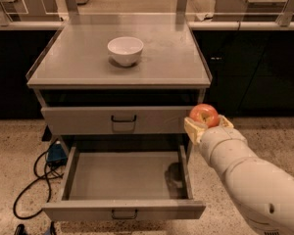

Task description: Pick apple from middle drawer and place on counter

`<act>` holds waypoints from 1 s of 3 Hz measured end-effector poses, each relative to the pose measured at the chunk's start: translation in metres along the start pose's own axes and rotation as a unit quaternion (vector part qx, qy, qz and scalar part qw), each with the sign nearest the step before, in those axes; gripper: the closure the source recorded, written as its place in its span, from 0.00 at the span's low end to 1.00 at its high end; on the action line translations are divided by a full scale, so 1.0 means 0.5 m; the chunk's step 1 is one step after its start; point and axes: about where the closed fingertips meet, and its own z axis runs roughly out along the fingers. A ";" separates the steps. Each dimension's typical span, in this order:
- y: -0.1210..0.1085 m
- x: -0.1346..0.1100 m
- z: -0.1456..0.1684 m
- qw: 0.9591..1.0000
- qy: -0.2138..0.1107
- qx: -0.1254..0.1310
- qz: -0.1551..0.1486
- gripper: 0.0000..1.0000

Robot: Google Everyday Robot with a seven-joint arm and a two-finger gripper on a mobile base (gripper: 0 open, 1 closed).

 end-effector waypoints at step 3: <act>-0.257 -0.234 0.094 0.995 -0.048 -0.074 0.051 1.00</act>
Offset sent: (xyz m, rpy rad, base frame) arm 0.1406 -0.1629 0.2270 0.3332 -0.2050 0.2802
